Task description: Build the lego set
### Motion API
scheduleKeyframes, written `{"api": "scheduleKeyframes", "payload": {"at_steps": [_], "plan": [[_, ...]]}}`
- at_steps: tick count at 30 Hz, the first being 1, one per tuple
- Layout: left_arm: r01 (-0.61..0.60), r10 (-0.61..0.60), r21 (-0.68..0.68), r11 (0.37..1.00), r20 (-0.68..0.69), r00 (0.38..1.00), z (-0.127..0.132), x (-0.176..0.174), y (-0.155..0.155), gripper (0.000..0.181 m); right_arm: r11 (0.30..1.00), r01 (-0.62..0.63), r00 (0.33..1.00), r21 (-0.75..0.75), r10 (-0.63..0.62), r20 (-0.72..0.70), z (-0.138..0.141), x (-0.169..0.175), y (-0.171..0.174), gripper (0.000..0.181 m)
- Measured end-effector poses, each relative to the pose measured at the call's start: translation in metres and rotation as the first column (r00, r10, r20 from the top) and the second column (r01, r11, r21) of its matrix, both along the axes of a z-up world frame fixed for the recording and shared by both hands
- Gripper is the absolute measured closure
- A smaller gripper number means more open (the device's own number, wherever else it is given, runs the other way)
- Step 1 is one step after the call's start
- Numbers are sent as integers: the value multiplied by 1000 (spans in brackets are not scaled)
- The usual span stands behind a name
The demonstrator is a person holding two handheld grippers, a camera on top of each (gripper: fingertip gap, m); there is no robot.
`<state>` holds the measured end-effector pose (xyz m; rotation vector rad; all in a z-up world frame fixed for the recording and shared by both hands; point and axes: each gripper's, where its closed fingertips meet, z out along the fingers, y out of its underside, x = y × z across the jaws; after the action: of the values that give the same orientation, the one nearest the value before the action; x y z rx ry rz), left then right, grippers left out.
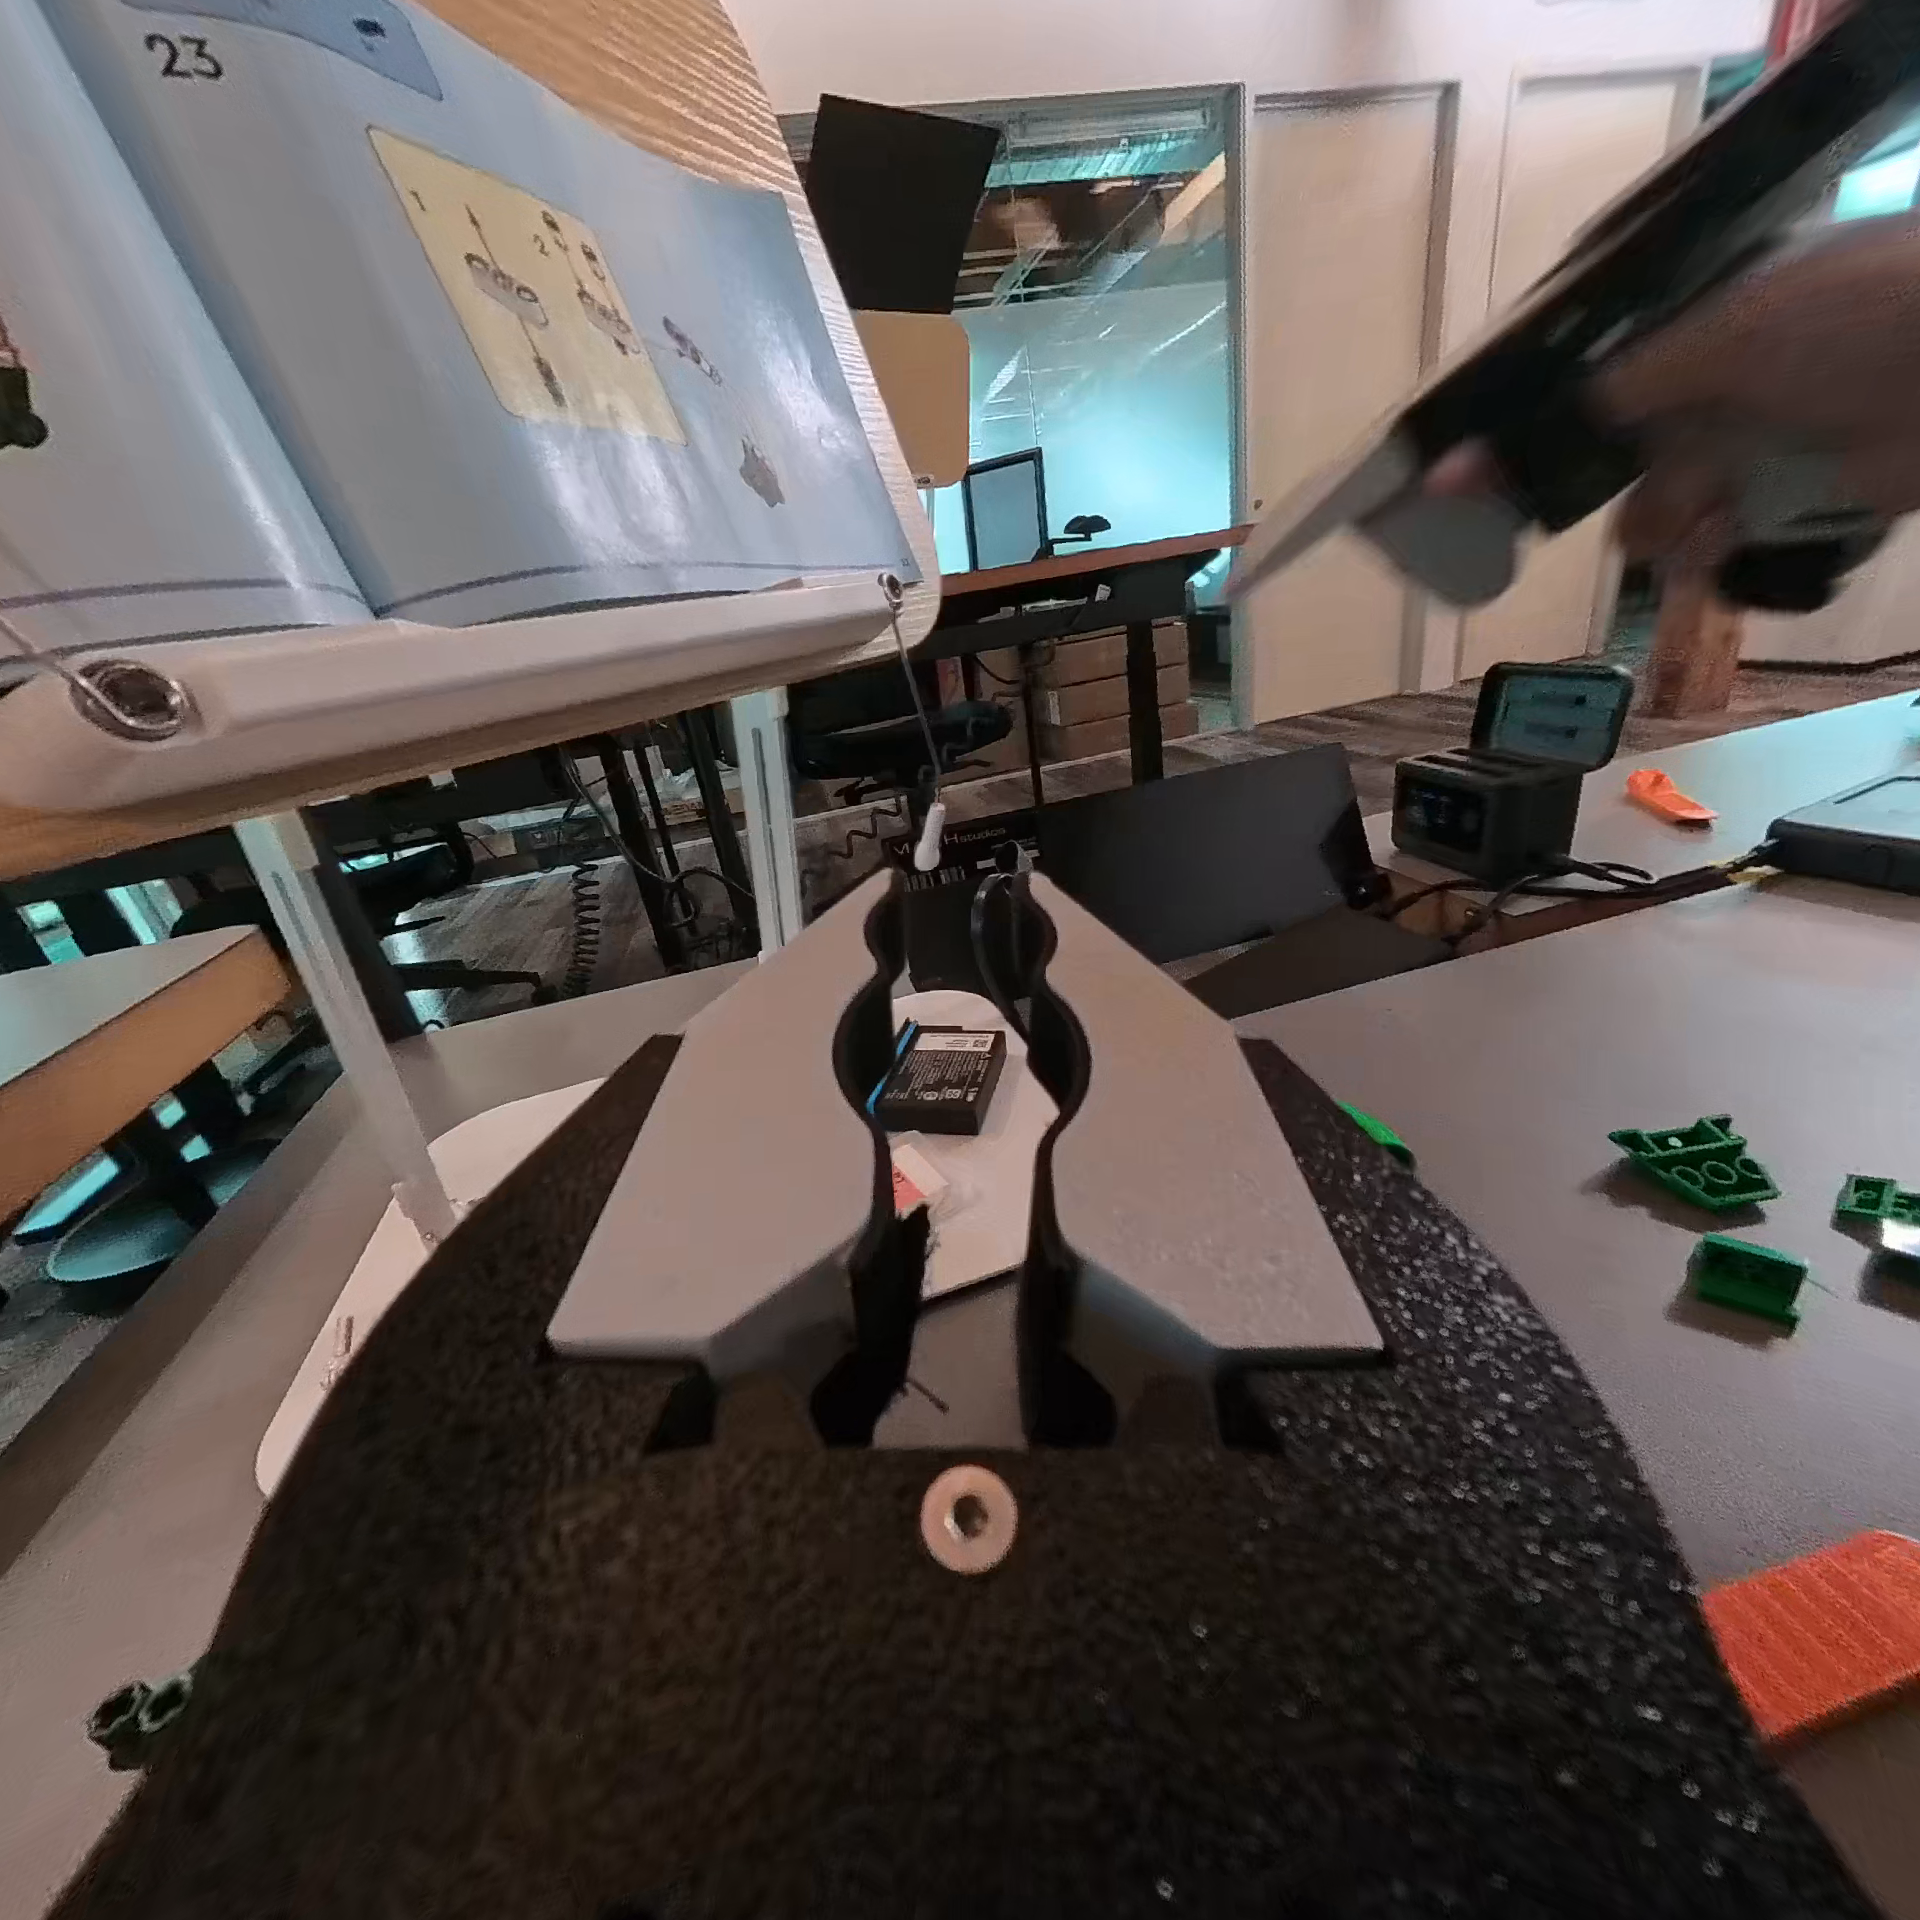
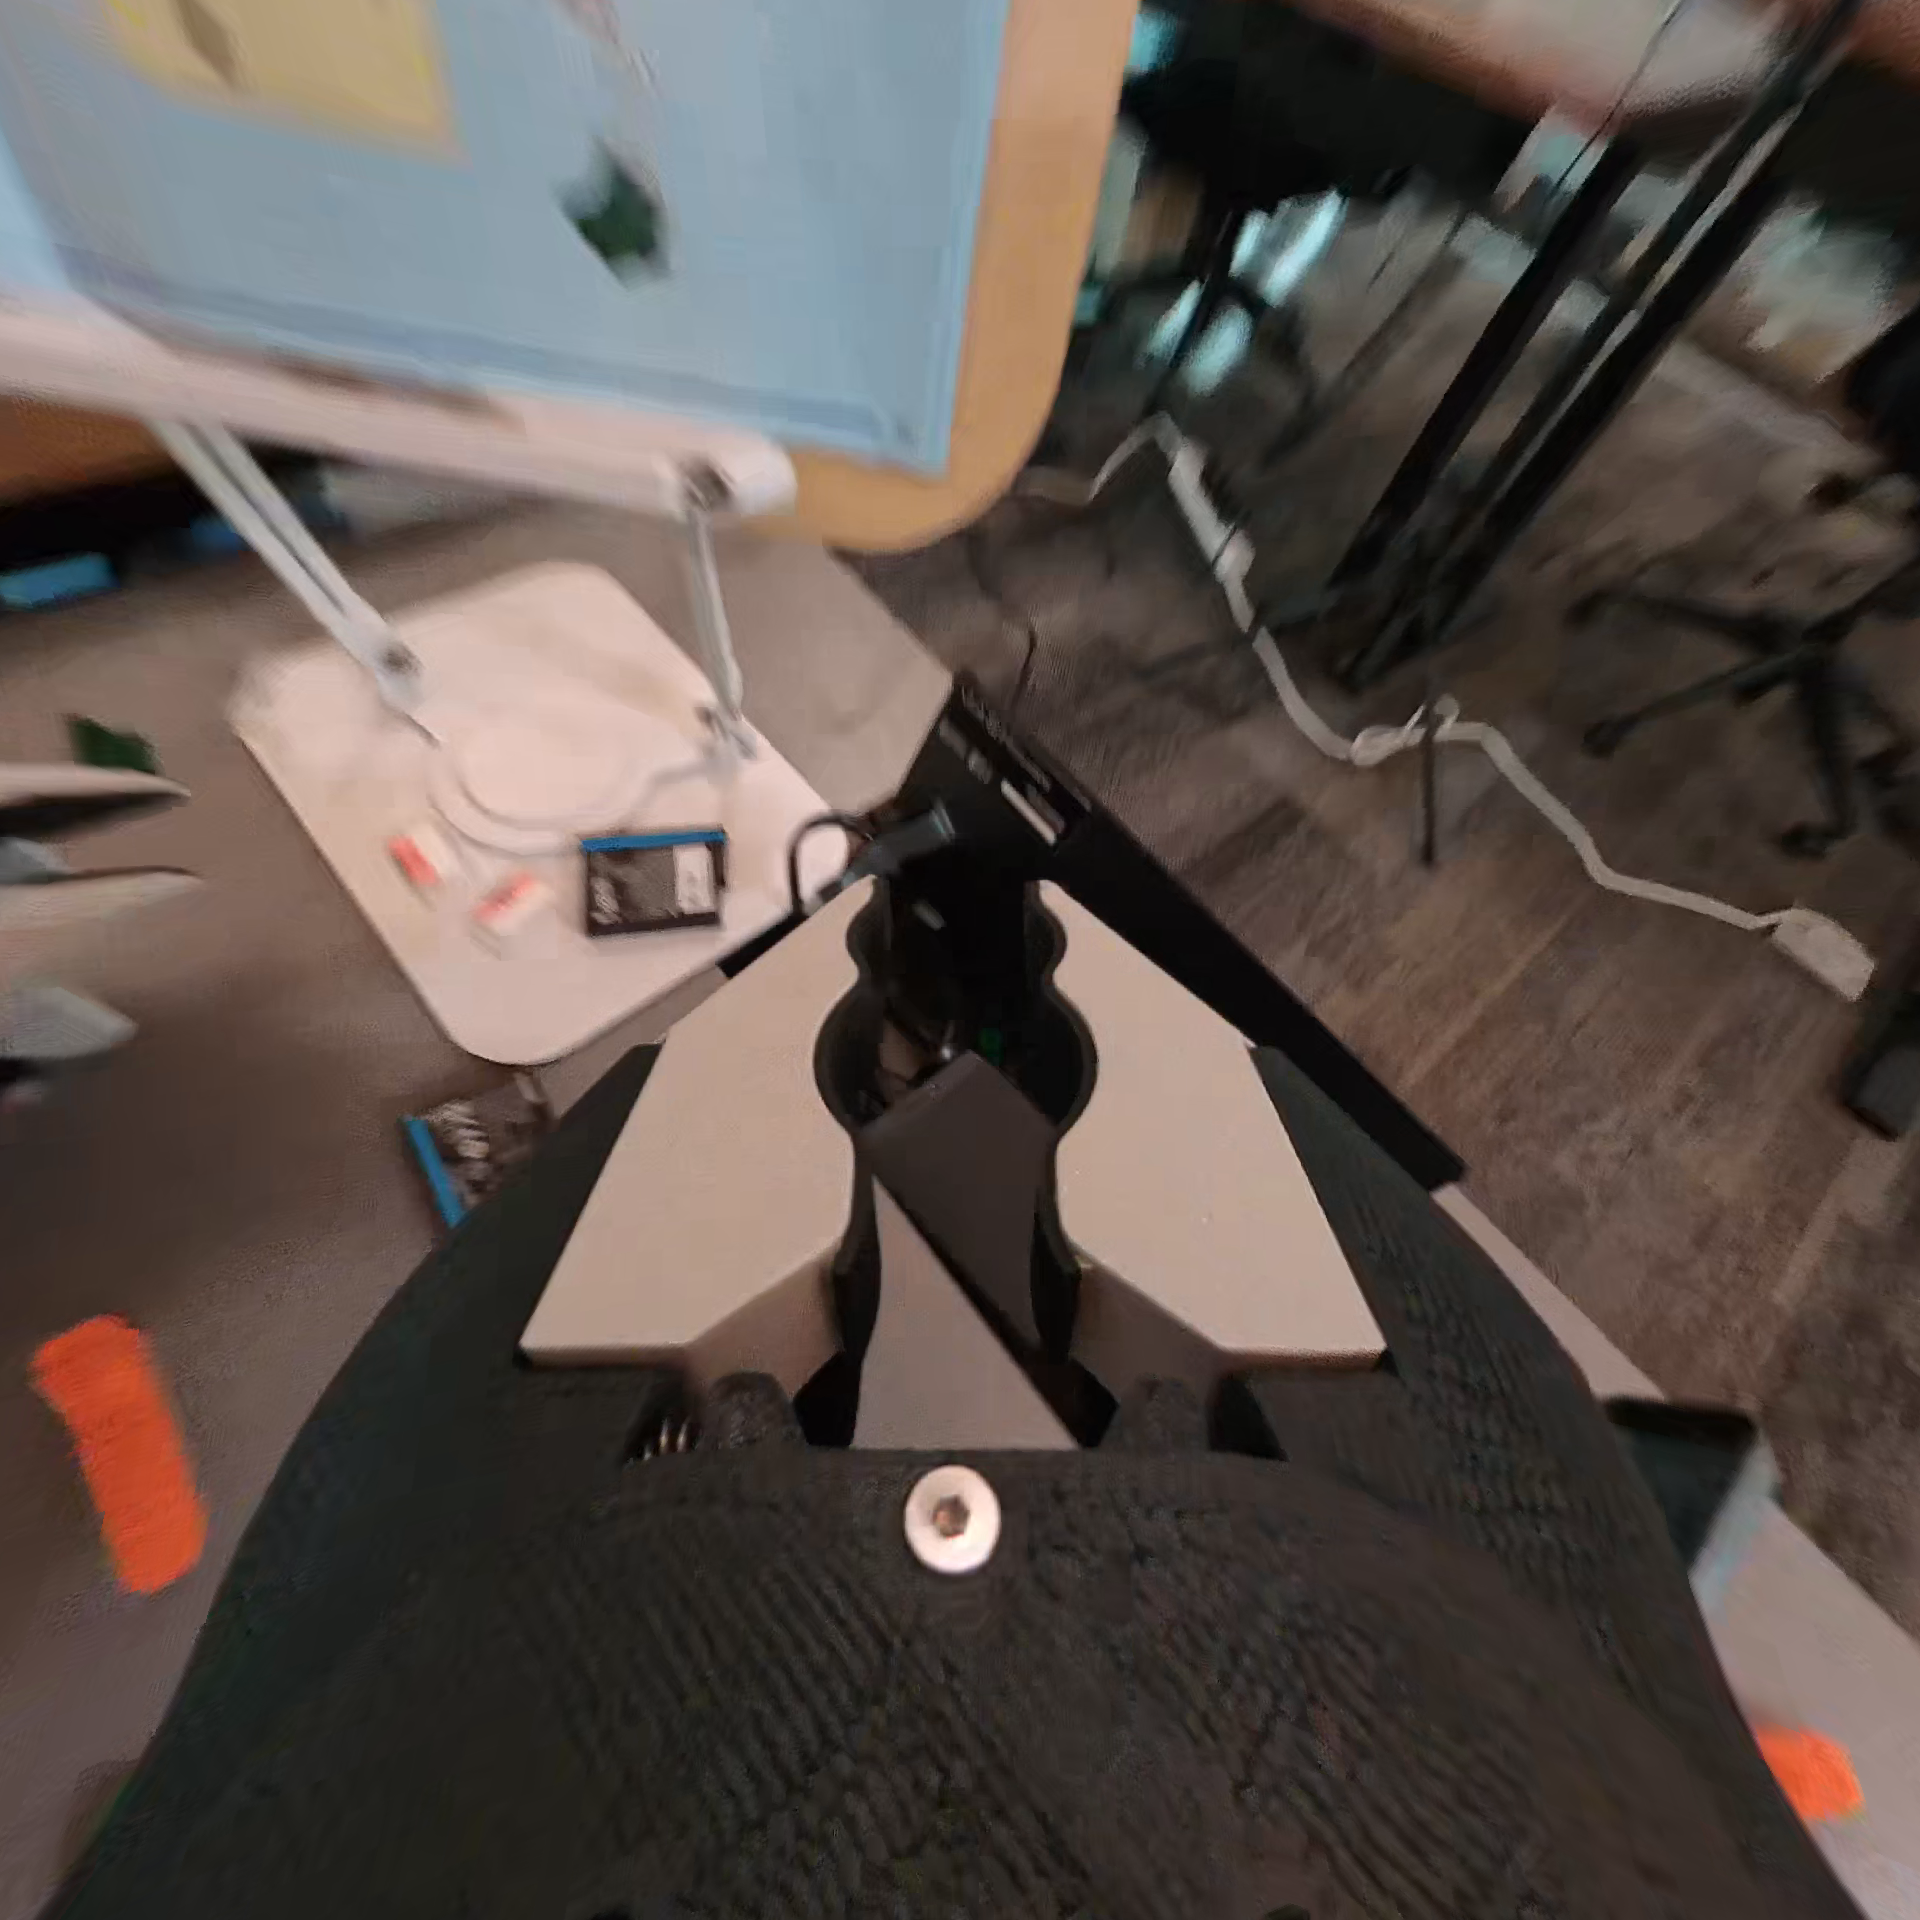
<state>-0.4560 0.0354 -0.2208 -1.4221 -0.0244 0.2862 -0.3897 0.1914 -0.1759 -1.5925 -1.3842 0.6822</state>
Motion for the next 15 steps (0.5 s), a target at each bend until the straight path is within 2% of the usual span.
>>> {"api": "scheduleKeyframes", "payload": {"at_steps": [2,5,7,9,11,15], "plan": [[-1,1,-1,1000,-12,1000,0,1,0,165,999,13,991,45,-6,-133,26,35,-35,158],[-8,8,19,1000,-14,1000,3,0,-1,164,991,40,988,126,-21,-150,23,98,-79,158],[-22,24,35,999,-37,999,5,0,-3,162,993,61,984,98,-43,-175,17,132,-101,158],[-44,47,46,998,-72,996,7,0,-4,161,993,101,970,63,-84,-226,16,160,-118,158],[-77,87,93,993,-114,990,15,0,-11,161,980,171,945,106,-132,-300,24,187,-130,159],[-154,191,232,960,-145,971,36,-8,-34,168,965,163,933,206,-83,-349,36,226,-176,161]]}}
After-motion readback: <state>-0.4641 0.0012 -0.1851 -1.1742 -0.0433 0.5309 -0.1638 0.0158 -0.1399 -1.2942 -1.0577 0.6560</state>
